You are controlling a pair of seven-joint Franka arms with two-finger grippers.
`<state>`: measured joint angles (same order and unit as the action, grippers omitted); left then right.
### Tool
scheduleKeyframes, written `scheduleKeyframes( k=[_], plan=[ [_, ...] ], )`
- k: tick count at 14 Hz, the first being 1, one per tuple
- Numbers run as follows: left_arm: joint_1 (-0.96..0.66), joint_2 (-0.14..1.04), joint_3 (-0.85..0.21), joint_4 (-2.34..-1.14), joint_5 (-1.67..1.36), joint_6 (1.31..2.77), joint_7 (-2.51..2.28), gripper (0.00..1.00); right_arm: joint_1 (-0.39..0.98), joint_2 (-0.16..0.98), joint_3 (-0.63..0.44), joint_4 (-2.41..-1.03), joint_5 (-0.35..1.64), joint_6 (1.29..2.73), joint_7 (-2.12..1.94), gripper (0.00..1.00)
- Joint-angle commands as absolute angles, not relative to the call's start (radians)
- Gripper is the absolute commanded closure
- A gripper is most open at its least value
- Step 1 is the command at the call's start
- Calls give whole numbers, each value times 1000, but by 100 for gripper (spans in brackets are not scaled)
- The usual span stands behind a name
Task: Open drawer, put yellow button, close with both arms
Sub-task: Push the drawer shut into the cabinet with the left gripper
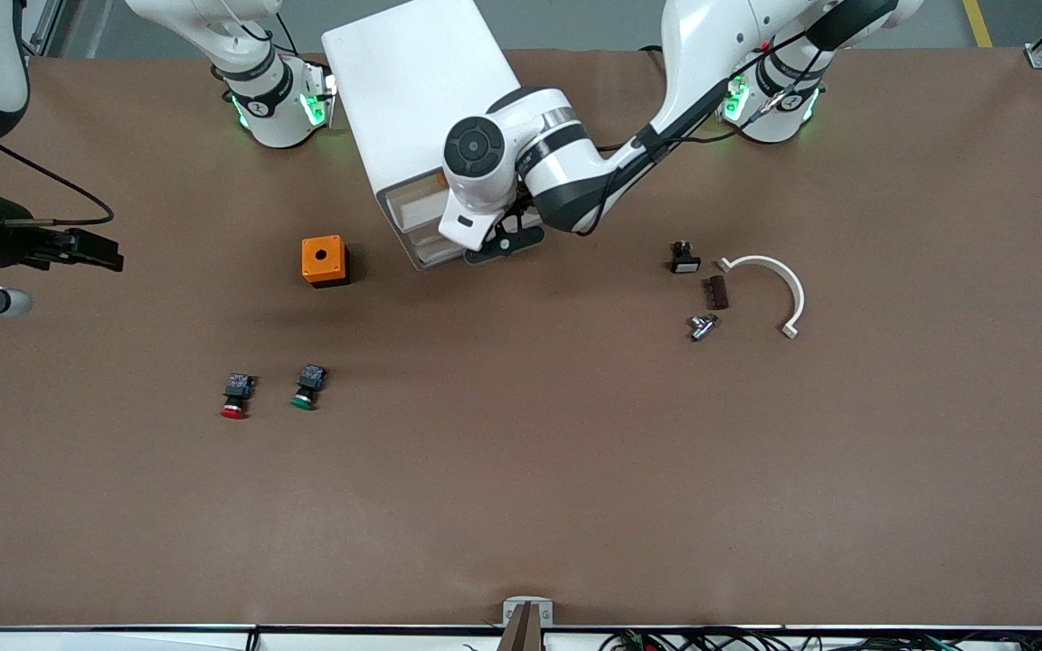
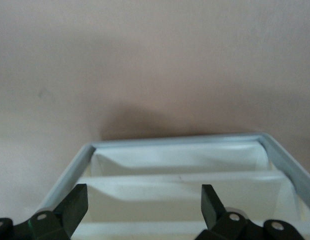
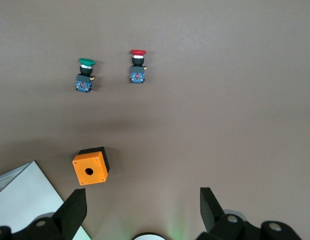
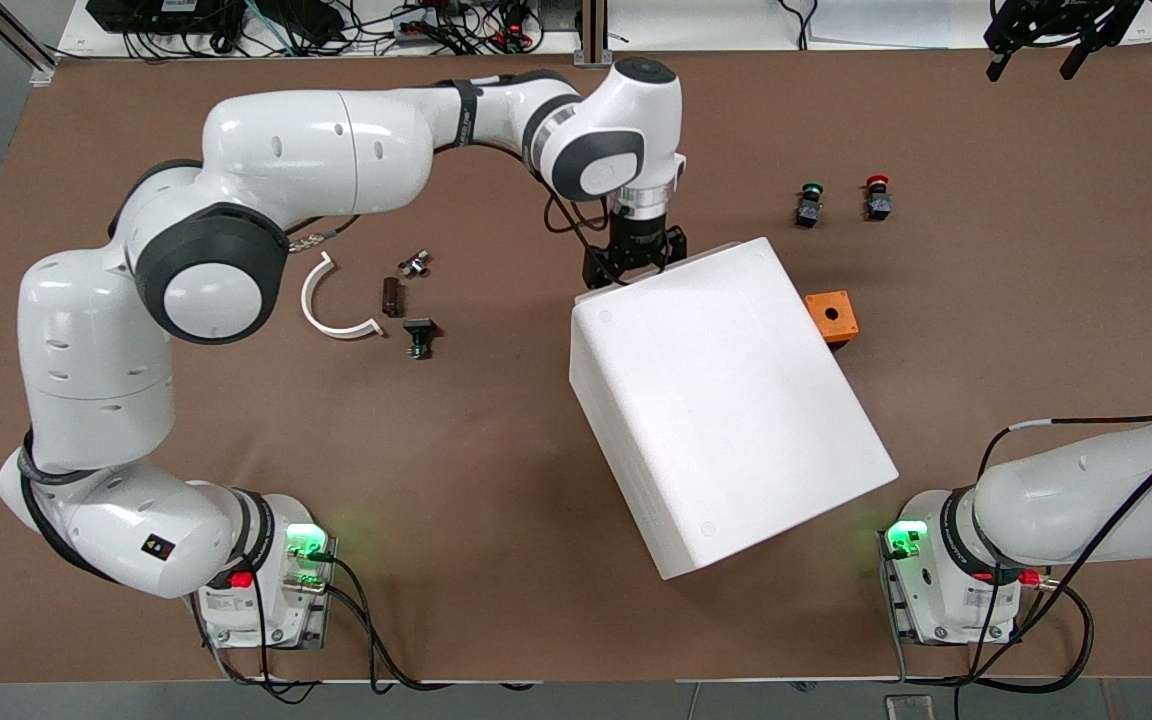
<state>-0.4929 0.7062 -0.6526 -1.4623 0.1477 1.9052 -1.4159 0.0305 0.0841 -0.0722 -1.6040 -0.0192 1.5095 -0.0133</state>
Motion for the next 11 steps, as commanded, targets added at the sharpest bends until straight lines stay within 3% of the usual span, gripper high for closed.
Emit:
scheduleKeyframes(
  k=[1, 6, 11],
  plan=[
    [-518, 676, -663, -1502, 169, 1925, -1456, 0, 12, 87, -57, -1560, -38, 1502, -21, 0],
    [-511, 675, -657, -1497, 216, 1924, -1474, 0, 8, 100, -55, -1497, -35, 1491, -12, 0],
    [-271, 594, -649, -1491, 287, 1879, -1459, 0, -2, 68, -55, -1505, 38, 1440, -11, 0]
  ],
)
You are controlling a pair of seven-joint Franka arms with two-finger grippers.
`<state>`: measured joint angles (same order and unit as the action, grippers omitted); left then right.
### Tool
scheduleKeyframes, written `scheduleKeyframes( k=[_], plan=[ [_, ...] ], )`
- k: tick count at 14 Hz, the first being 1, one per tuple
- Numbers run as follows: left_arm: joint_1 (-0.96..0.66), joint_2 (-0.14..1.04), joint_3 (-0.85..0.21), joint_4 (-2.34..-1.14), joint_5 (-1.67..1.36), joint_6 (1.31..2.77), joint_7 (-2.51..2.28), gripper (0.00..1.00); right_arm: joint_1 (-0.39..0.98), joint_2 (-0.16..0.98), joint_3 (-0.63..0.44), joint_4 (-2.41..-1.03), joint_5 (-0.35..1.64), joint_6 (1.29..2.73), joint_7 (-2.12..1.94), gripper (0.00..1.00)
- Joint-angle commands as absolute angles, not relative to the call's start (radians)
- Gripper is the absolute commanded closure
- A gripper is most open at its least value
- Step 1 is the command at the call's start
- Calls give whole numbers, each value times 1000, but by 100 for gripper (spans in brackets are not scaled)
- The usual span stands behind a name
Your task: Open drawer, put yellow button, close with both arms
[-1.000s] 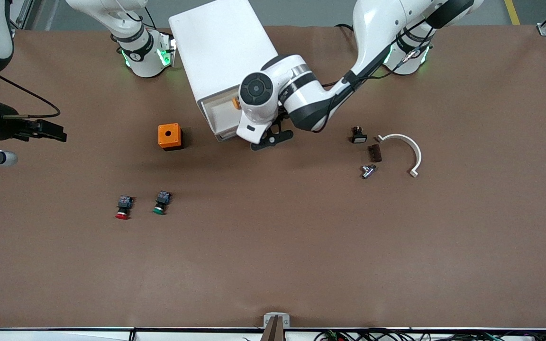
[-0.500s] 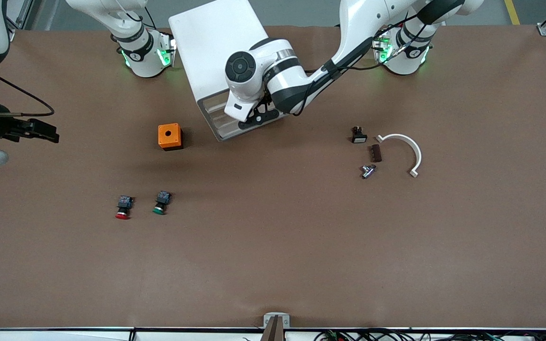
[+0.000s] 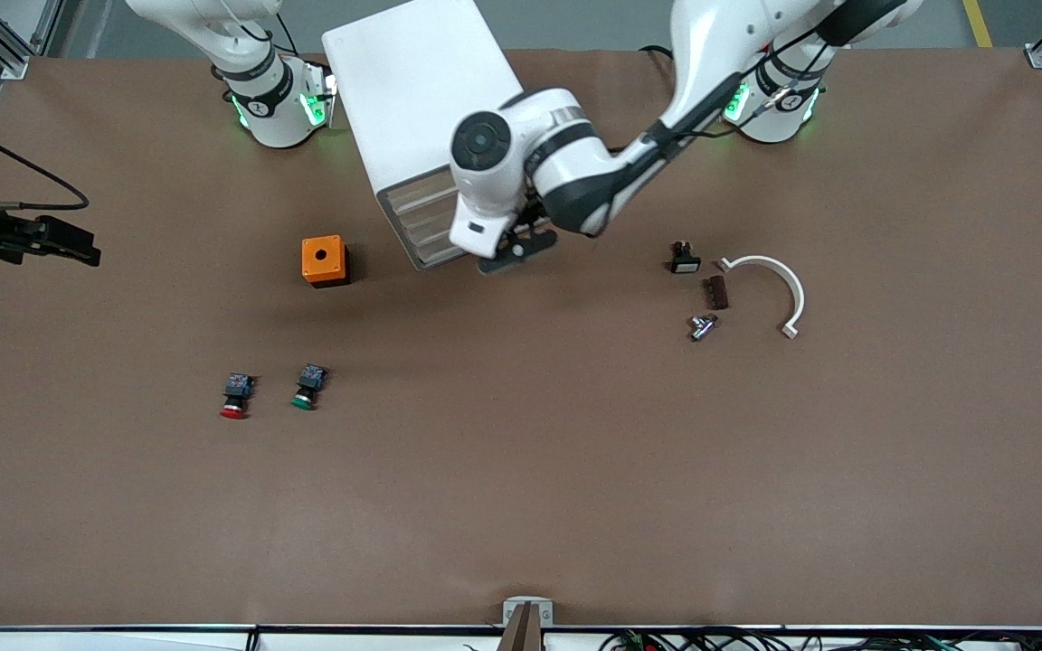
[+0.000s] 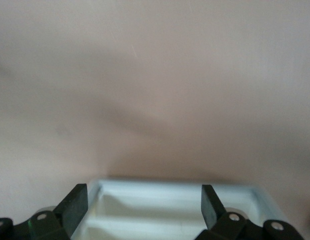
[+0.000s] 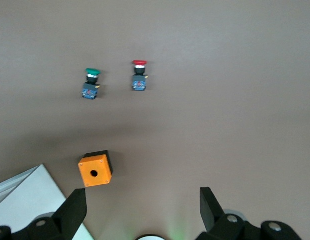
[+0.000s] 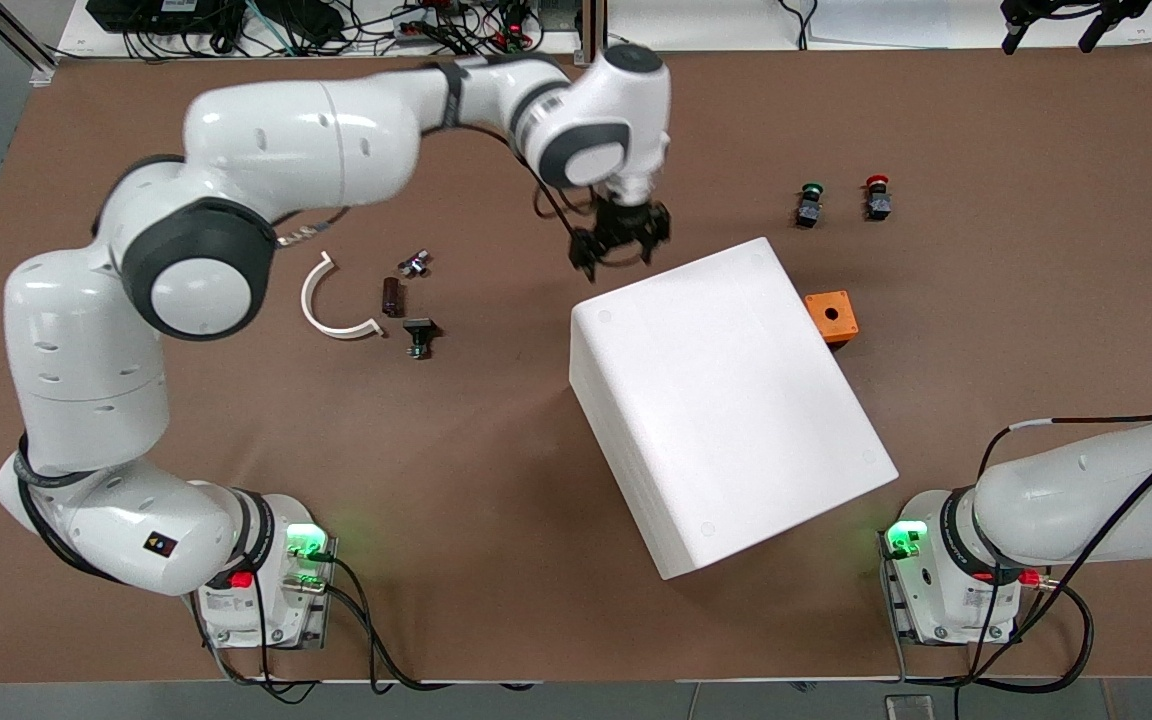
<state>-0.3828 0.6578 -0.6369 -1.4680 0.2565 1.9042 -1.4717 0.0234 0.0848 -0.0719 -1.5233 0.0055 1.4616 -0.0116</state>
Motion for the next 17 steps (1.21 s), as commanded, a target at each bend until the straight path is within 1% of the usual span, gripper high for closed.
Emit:
scheduleKeyframes(
  k=[1, 3, 5, 7, 10, 13, 14, 15, 17],
  plan=[
    [-218, 571, -649, -1491, 302, 1873, -1457, 0, 3, 57, -54, -1511, 37, 1442, -11, 0],
    [-116, 522, -649, -1491, 330, 1839, -1413, 0, 0, 14, -52, -1569, 38, 1474, -11, 0],
    [-19, 483, -649, -1490, 333, 1812, -1288, 0, -2, -69, -54, -1693, 38, 1561, -11, 0],
    [75, 448, -650, -1491, 333, 1770, -1156, 0, -2, -115, -54, -1755, 38, 1609, -11, 0],
    [182, 401, -653, -1489, 333, 1755, -1007, 0, -8, -121, -57, -1758, 38, 1614, -11, 0],
    [241, 342, -653, -1483, 319, 1744, -899, 0, -8, -133, -55, -1756, 37, 1640, -17, 0],
    [245, 318, -646, -1482, 311, 1715, -844, 0, -8, -136, -57, -1756, 34, 1640, -18, 0],
    [236, 281, -615, -1483, 289, 1706, -791, 0, -8, -138, -57, -1756, 29, 1641, -20, 0],
    [165, 206, -479, -1496, 195, 1688, -691, 0, -8, -141, -57, -1756, 25, 1651, -21, 0]
  ],
)
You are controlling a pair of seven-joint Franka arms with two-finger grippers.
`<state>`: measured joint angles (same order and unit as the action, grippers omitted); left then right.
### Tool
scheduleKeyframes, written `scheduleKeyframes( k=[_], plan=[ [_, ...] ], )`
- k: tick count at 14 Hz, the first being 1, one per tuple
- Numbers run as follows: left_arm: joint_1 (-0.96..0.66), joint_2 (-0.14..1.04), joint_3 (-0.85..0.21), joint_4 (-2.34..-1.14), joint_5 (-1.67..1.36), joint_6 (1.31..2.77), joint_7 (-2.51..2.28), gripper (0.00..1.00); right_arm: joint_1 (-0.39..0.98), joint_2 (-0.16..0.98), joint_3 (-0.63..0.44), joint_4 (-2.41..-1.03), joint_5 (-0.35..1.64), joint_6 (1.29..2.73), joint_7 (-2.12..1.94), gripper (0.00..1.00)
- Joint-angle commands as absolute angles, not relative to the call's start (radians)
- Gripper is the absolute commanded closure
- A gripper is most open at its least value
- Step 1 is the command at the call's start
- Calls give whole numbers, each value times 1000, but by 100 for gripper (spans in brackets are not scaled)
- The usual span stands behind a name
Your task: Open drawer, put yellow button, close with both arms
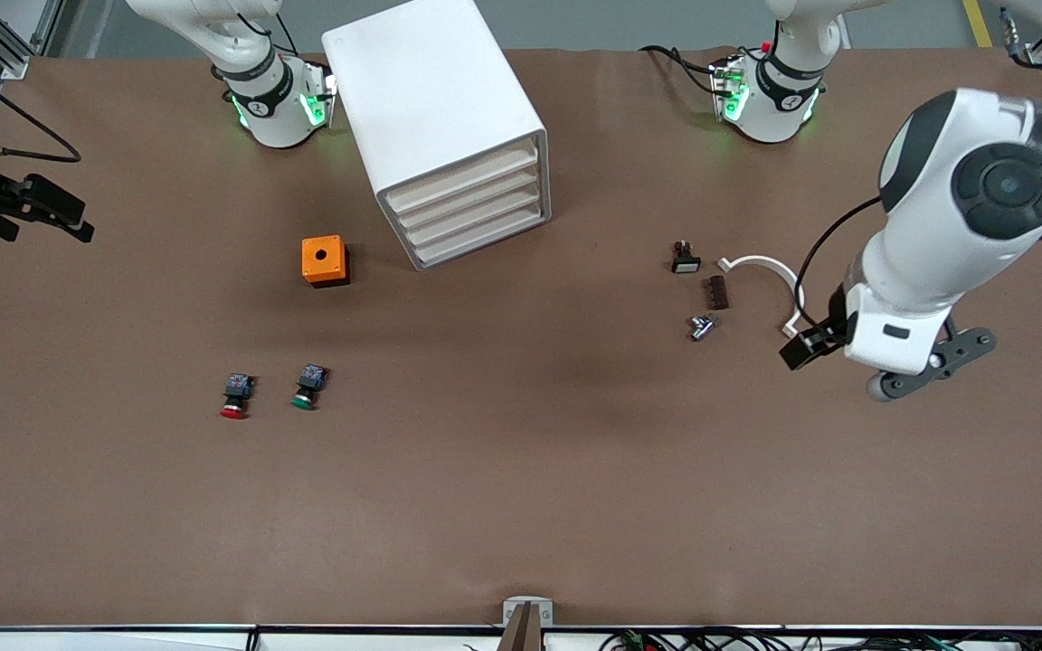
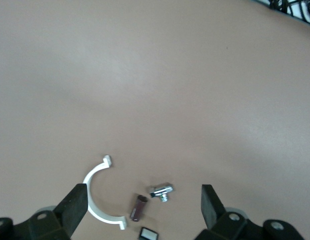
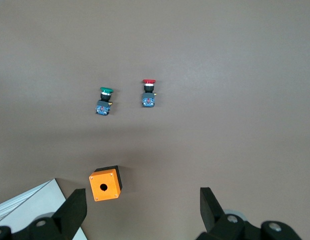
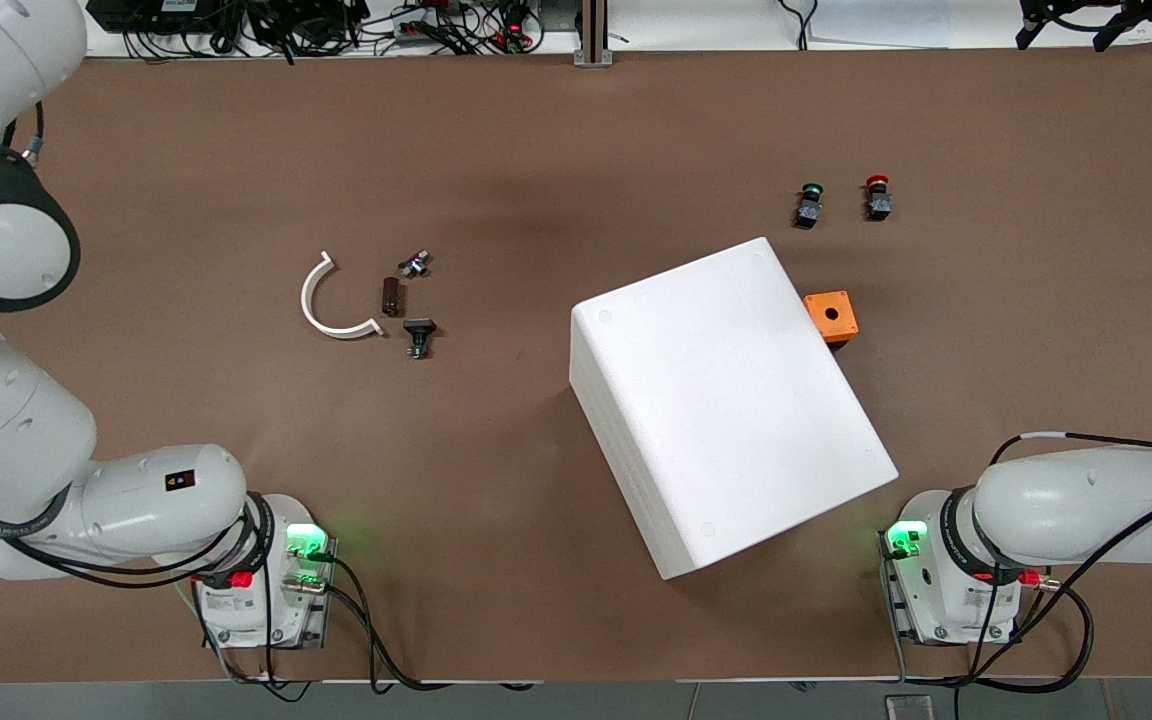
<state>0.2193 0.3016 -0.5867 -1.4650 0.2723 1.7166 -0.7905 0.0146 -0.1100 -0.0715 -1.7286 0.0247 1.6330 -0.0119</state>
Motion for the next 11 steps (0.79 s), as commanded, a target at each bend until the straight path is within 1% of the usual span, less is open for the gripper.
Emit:
scheduleKeyframes(
  k=[1, 3, 5, 6, 7, 9, 11],
  plan=[
    [141, 172, -413, -1494, 151, 1654, -628, 0, -8, -141, -57, -1758, 25, 1652, -23, 0],
    [85, 115, -301, -1497, 97, 1591, -507, 0, -8, -141, -57, -1756, 12, 1655, -25, 0],
    [-6, 60, -159, -1503, 48, 1537, -415, 0, -8, -141, -55, -1756, -6, 1661, -25, 0],
    [-52, 26, -82, -1525, 11, 1507, -364, 0, -8, -141, -55, -1756, -6, 1661, -25, 0],
    [-66, -10, -33, -1557, -29, 1493, -316, 0, -8, -141, -55, -1756, -8, 1661, -25, 0],
    [-93, -82, 9, -1633, -35, 1493, -218, 0, -8, -141, -55, -1756, -11, 1666, -40, 0],
    [-112, -132, 23, -1684, -35, 1493, -155, 0, -9, -143, -57, -1756, -9, 1666, -51, 0]
  ],
)
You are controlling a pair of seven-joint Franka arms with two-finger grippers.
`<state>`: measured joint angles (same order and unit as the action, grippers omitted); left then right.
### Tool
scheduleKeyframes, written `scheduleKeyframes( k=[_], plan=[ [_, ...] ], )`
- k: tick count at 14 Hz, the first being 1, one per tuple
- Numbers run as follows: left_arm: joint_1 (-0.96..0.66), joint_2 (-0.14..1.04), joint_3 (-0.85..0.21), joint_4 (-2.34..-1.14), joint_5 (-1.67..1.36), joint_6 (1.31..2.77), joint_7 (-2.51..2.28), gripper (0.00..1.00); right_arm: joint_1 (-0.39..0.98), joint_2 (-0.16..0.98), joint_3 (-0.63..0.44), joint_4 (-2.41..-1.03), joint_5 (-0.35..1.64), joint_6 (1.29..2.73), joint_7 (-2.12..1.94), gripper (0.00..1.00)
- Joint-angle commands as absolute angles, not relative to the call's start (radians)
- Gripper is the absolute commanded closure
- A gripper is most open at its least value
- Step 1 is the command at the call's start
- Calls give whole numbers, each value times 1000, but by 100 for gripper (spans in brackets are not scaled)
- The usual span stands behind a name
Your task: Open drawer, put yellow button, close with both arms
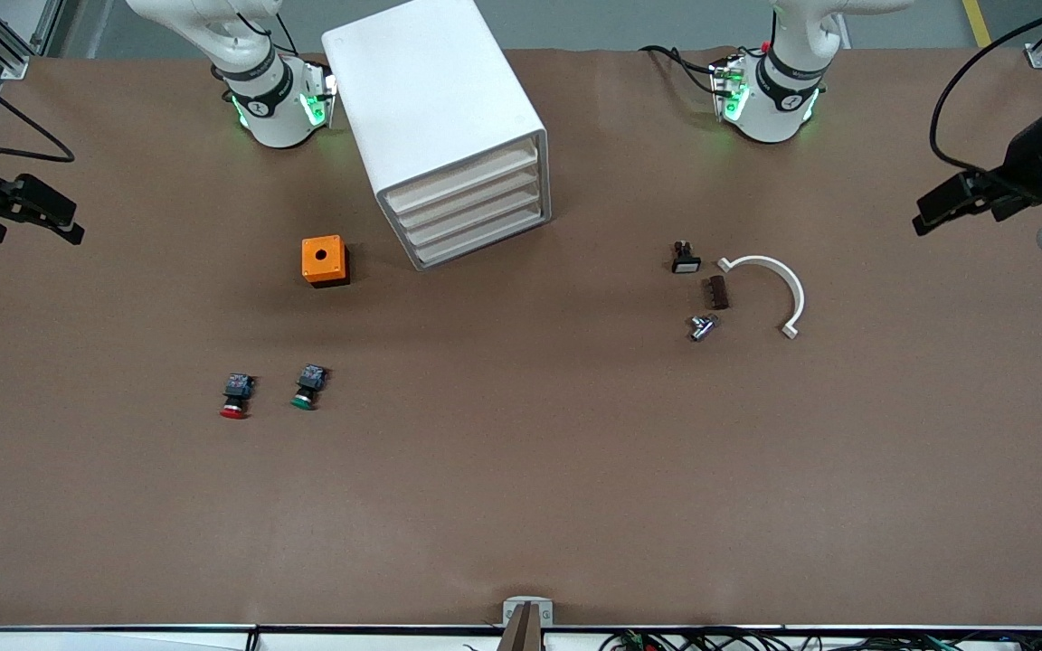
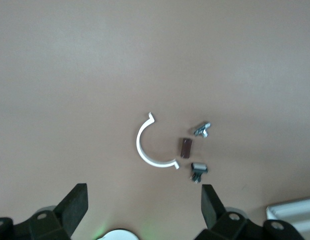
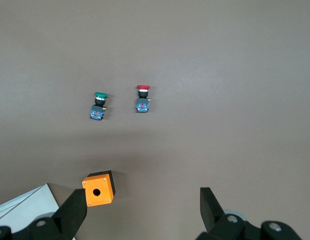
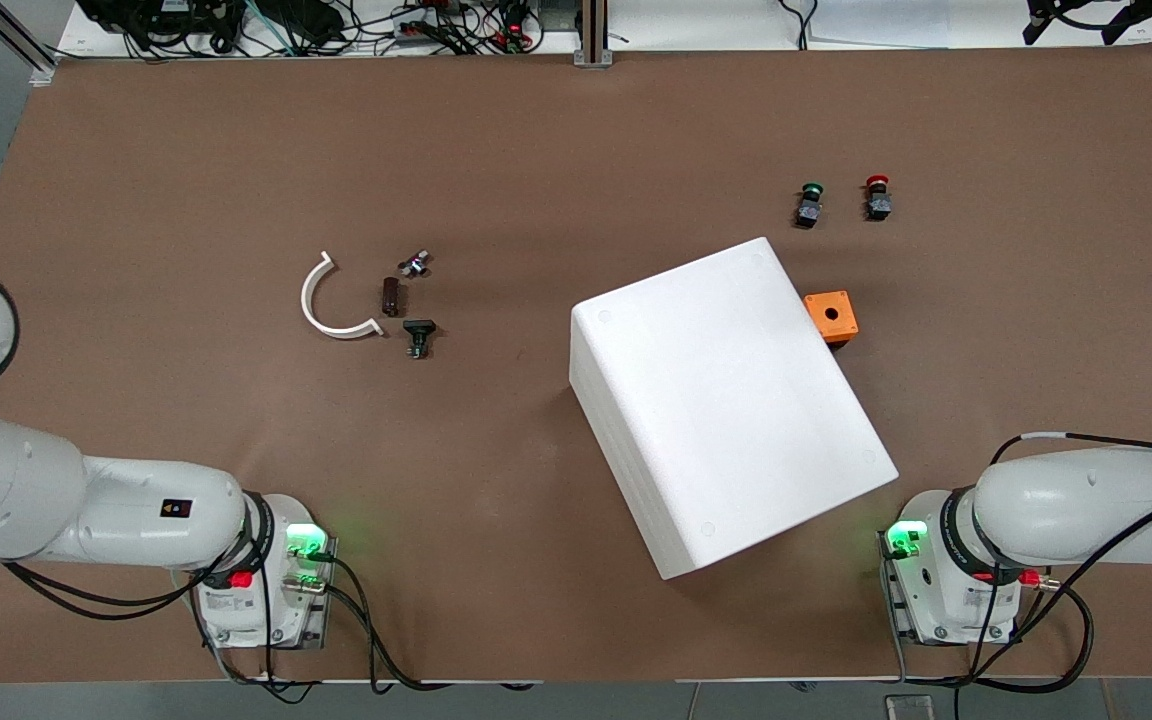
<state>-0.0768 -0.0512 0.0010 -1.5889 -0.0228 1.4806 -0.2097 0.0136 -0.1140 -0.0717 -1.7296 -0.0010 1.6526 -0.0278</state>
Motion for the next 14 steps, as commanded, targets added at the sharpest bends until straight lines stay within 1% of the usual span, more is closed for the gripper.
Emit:
scheduleKeyframes(
  k=[1, 5, 8, 10, 14],
  plan=[
    [-113, -149, 23, -1698, -34, 1493, -150, 0, -9, -143, -57, -1756, -11, 1666, -52, 0],
    [-114, -173, 9, -1718, -28, 1493, -150, 0, -9, -143, -57, -1756, -9, 1666, -51, 0],
    [-103, -192, -40, -1743, -20, 1503, -153, 0, -8, -143, -57, -1755, -9, 1666, -51, 0],
    [-103, -195, -54, -1743, 1, 1503, -155, 0, -9, -143, -57, -1755, -9, 1666, -51, 0],
    [-100, -180, -46, -1715, 2, 1502, -153, 0, -9, -143, -57, -1755, -9, 1664, -51, 0]
  ],
)
